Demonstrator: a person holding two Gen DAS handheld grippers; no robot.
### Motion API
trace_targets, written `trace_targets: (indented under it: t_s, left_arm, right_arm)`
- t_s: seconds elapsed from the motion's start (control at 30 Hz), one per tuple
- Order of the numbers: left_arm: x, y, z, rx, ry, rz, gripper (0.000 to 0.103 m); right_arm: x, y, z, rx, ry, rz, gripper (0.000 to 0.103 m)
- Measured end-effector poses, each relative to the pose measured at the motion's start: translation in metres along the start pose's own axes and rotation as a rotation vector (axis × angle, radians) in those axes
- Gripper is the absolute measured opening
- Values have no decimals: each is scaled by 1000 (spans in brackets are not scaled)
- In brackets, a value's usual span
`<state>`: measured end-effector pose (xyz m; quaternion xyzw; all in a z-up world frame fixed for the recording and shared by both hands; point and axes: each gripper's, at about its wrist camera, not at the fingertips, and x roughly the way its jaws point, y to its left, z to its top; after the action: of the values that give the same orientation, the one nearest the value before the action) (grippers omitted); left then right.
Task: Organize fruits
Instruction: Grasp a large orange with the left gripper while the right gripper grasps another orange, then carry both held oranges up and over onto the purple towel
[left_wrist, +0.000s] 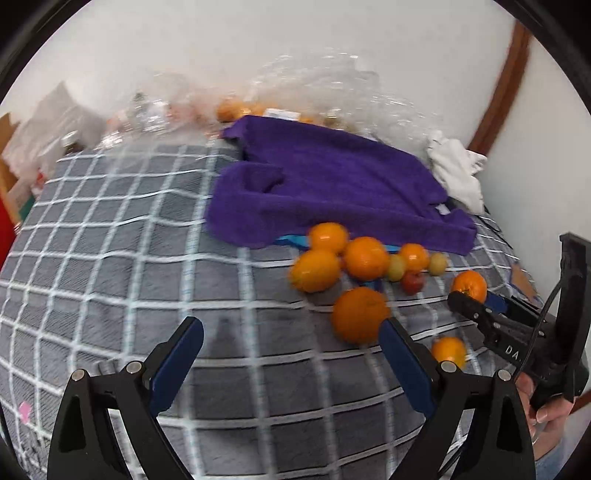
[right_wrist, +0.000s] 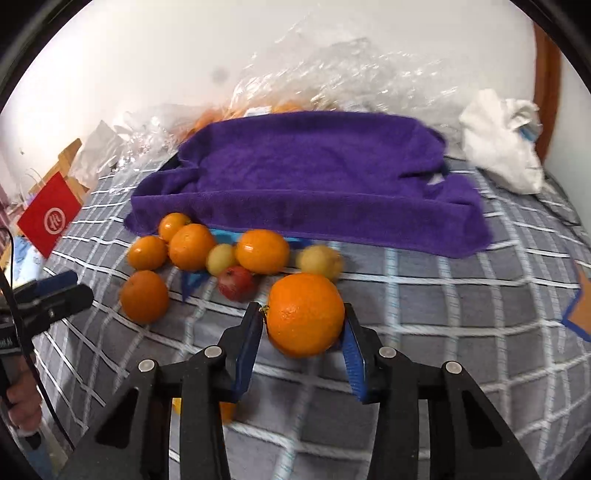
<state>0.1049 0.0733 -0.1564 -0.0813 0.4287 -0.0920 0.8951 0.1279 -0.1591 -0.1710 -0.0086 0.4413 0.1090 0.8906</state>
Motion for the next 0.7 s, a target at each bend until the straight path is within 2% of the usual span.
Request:
trace_targets:
  t_s: [0.13,0.23,0.33,0.4,0.47,0.53,0.6,0.7]
  left_arm:
    - [11,-19,4,19,19,-46,96]
    - [19,-30,5,29,19,-45,93]
    - [29,-37,3,20,32,-42,82]
    - [35,-41,1,14,49,-35,68]
    - [41,-44,-1,9,61,-15,60]
    - [41,-48,-3,17,40,9,56]
    - [41,-47,-4,14,31,25,43]
    - [38,-44,-3,12,47,17,40]
  right_arm:
    - [-8,-18,-15,-26,13,-57,42]
    - [-9,-31,-23,-15,19,-47,41]
    - [-7,-35,-26,-12,11,-39,41]
    - [-8,-36,-27,-14,6,-31,41]
    - [-9,-38,-28,-7,3,-10,39]
    - [-9,-41,-28,9,-1,7,39]
    - [-9,-43,-28,21,-4,21,39]
    - [-11,-44,-28,30,-12,21,39]
